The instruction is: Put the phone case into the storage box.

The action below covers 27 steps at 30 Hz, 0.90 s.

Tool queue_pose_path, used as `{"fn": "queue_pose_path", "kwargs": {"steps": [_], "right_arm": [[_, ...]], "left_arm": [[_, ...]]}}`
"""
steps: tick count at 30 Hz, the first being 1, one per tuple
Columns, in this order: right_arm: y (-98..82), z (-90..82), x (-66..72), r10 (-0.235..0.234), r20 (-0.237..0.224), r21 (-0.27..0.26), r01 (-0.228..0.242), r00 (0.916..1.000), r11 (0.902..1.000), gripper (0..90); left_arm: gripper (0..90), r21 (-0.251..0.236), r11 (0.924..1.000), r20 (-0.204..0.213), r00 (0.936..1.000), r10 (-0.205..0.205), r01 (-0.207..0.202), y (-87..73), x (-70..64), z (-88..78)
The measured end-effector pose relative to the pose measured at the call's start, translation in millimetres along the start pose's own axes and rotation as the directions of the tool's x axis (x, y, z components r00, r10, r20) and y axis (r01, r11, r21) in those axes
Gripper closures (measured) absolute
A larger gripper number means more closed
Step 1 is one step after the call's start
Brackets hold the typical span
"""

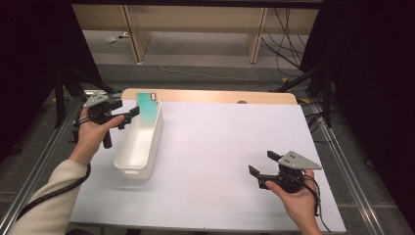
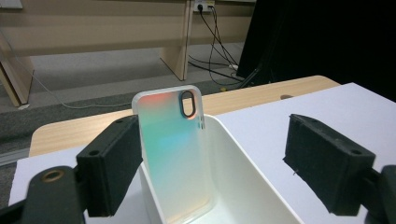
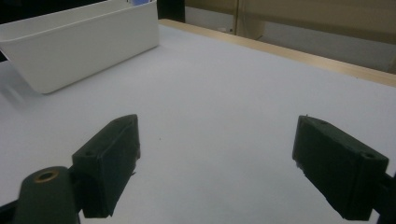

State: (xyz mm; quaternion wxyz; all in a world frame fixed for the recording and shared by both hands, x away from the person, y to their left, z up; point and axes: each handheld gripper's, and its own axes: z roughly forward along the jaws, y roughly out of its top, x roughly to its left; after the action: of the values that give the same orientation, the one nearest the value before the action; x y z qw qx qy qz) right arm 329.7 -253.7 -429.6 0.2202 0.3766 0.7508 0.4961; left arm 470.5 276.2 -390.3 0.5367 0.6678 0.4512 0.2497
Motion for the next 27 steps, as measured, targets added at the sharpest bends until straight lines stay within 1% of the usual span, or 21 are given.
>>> {"fn": "queue_pose_path", "kwargs": {"steps": [2,3,4,6,8,10,13,15,16,19,20,21,22,23,24,26,27], "right_arm": [[0.0,0.4,-0.3,-0.007,0.002,-0.004,0.007,1.0000,1.0000,16.3],[0.6,-1.2,-0.4,-0.009,0.003,0.016,0.009,1.0000,0.9998,16.3],[0.0,0.4,-0.2,-0.007,0.002,-0.005,0.007,1.0000,1.0000,16.3],[0.1,0.1,0.2,0.000,0.000,-0.001,0.000,1.0000,1.0000,16.3],[0.1,0.0,0.0,0.001,0.000,-0.002,-0.001,1.0000,1.0000,16.3],[0.1,0.1,-0.1,0.001,0.000,-0.001,-0.001,1.0000,1.0000,16.3],[0.1,0.2,-0.2,0.003,0.000,-0.001,-0.003,1.0000,1.0000,16.3],[0.0,1.1,0.3,0.006,0.004,-0.010,-0.006,1.0000,0.9999,16.3],[0.2,0.8,0.1,0.001,0.000,-0.003,-0.001,1.0000,1.0000,16.3],[0.5,0.5,0.3,0.001,0.000,-0.002,-0.001,1.0000,1.0000,16.3],[0.4,1.2,-1.1,-0.021,0.009,-0.016,0.021,0.9997,0.9996,16.3],[0.4,0.7,0.0,-0.007,0.002,-0.004,0.007,1.0000,1.0000,16.3],[0.4,0.7,0.0,-0.007,0.001,-0.004,0.007,1.0000,1.0000,16.3],[0.2,1.3,-0.9,-0.020,0.010,-0.019,0.020,0.9998,0.9996,16.3],[0.2,1.2,-1.0,-0.019,0.010,-0.018,0.019,0.9998,0.9997,16.3],[0.5,0.3,0.1,0.004,0.000,-0.006,-0.004,1.0000,1.0000,16.3],[0.5,0.4,0.0,0.004,0.001,-0.006,-0.004,1.0000,1.0000,16.3]], "left_arm": [[18.3,-0.004,1.0000,0.000,1.0000,-0.002,0.002,0.1,-1.2,-1.1],[18.3,-0.002,1.0000,0.003,1.0000,0.002,-0.002,0.1,-1.5,-1.6],[18.3,-0.004,1.0000,0.002,1.0000,0.003,-0.003,0.0,-2.0,-2.1],[18.3,-0.003,1.0000,0.004,1.0000,0.006,-0.006,-0.6,-2.5,-3.5],[18.3,-0.008,1.0000,0.006,1.0000,0.003,-0.003,-1.2,-3.3,-4.8],[18.4,-0.008,0.9999,0.008,0.9999,0.012,-0.012,-1.6,-4.2,-6.6],[18.4,-0.009,0.9999,0.014,0.9998,0.014,-0.014,-2.4,-6.4,-9.9],[18.7,-0.018,0.9997,0.012,0.9998,0.019,-0.018,-3.4,-8.4,-12.2],[19.4,-0.025,0.9995,0.012,0.9998,0.019,-0.018,-4.0,-9.6,-13.5],[19.6,-0.029,0.9995,0.027,0.9995,0.015,-0.014,-5.3,-13.4,-16.5],[19.5,-0.028,0.9994,0.030,0.9993,0.023,-0.022,-5.4,-14.6,-17.7],[19.5,-0.029,0.9993,0.033,0.9991,0.026,-0.025,-5.5,-16.1,-18.8],[19.5,-0.029,0.9992,0.036,0.9989,0.030,-0.029,-5.4,-17.5,-20.3],[19.4,-0.032,0.9990,0.040,0.9986,0.034,-0.033,-5.5,-18.8,-21.6],[19.4,-0.034,0.9989,0.043,0.9985,0.034,-0.033,-5.8,-20.4,-22.9],[19.3,-0.033,0.9988,0.053,0.9979,0.038,-0.036,-6.7,-23.4,-25.7],[19.3,-0.037,0.9987,0.058,0.9976,0.037,-0.034,-7.5,-25.2,-26.8]]}}
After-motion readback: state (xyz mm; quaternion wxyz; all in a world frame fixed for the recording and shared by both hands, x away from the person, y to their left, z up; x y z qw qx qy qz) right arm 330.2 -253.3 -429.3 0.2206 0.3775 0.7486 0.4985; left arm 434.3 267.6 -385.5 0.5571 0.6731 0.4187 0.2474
